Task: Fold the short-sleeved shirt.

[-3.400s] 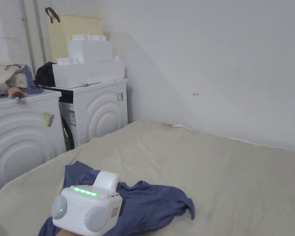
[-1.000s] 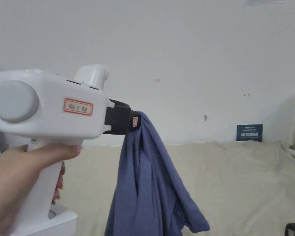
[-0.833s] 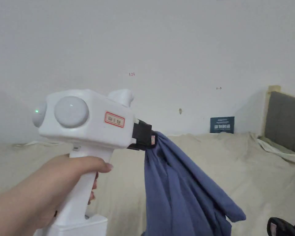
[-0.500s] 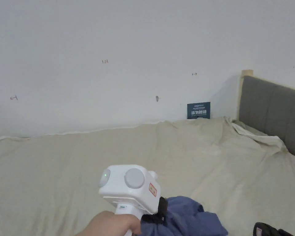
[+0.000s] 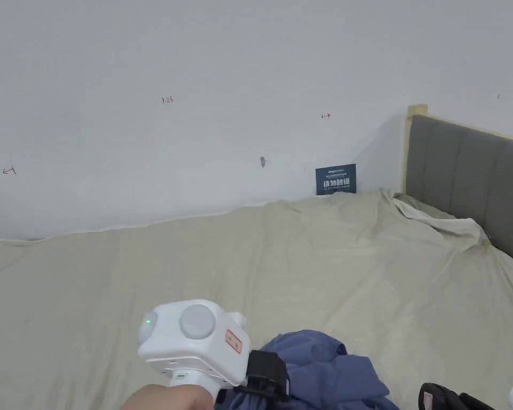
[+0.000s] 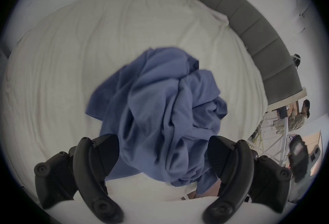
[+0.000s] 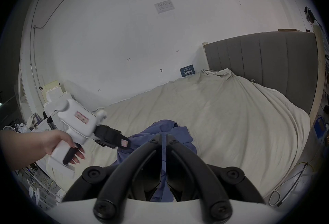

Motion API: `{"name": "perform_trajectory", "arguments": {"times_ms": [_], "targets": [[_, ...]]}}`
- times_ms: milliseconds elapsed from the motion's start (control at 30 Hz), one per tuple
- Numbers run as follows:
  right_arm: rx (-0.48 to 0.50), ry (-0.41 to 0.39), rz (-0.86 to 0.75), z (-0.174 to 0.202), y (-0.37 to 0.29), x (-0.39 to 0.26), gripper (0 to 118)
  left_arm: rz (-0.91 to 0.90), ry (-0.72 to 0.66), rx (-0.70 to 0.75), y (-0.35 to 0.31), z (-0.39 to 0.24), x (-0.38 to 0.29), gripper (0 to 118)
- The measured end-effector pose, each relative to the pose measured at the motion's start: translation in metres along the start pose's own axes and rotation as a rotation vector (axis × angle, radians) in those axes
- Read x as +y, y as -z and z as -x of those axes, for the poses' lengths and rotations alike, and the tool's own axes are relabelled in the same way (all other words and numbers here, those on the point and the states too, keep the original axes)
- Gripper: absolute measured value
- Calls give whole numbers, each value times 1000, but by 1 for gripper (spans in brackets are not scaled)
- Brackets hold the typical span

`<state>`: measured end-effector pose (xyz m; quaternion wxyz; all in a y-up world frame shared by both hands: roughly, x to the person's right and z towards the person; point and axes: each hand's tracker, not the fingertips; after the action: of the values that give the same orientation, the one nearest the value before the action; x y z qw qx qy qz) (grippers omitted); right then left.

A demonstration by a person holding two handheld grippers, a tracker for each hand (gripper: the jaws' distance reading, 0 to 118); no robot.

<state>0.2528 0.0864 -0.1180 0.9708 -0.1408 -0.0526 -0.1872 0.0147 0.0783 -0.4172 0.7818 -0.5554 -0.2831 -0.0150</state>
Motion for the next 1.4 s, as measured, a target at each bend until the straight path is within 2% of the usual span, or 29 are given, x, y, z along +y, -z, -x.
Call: {"name": "perform_trajectory", "arguments": {"times_ms": [233, 300, 367, 400, 433, 500, 533, 567, 667, 733, 833, 900, 1000, 1067, 1133, 1233, 1333, 1367, 1400], "targets": [[-4, -15, -43, 2, -2, 13, 5, -452, 3, 56, -129, 14, -71, 104], [-3, -19, -52, 6, -4, 18, 5, -562, -10, 65, -150, 20, -97, 104], [-5, -35, -63, 10, -5, 20, 5, -650, -8, 79, -166, 24, -128, 98], [-6, -45, -70, 12, -5, 20, 5, -688, -29, 20, -172, 28, -146, 92], [-4, -52, -76, 14, -7, 20, 5, -711, -53, -23, -174, 35, -158, 73], [2, -69, -99, 19, -11, 20, 5, -759, -61, -28, -179, 37, -185, 15], [5, -82, -111, 21, -13, 19, 5, -778, -45, 37, -181, 36, -197, 6], [7, -96, -124, 22, -16, 18, 5, -811, -45, 100, -181, 34, -206, 5], [-1, -132, -214, 27, -27, 12, 5, -947, -4, 134, -184, 33, -238, 4], [-15, -149, -248, 27, -33, 8, 5, -1037, -21, 276, -183, 29, -257, 4], [-46, -163, -254, 25, -38, 5, 5, -1117, -71, 385, -184, 29, -275, 4], [-55, -160, -242, 21, -39, 6, 5, -1094, -53, 366, -185, 33, -274, 3], [-76, -156, -233, 18, -39, 5, 5, -1080, -11, 416, -185, 31, -270, 1], [-83, -154, -233, 18, -39, 4, 5, -1083, -17, 385, -187, 28, -264, 0], [-77, -147, -227, 17, -38, 4, 5, -999, -37, 285, -184, 27, -245, 0], [-65, -143, -195, 18, -30, 3, 5, -730, -121, 228, -163, 39, -193, 0], [-55, -135, -169, 19, -25, 2, 5, -559, -192, 54, -123, 64, -153, 0], [-50, -129, -160, 19, -24, 1, 5, -519, -228, 35, -109, 62, -144, 1], [-42, -122, -150, 18, -24, 0, 5, -454, -228, 35, -93, 68, -134, 6]]}}
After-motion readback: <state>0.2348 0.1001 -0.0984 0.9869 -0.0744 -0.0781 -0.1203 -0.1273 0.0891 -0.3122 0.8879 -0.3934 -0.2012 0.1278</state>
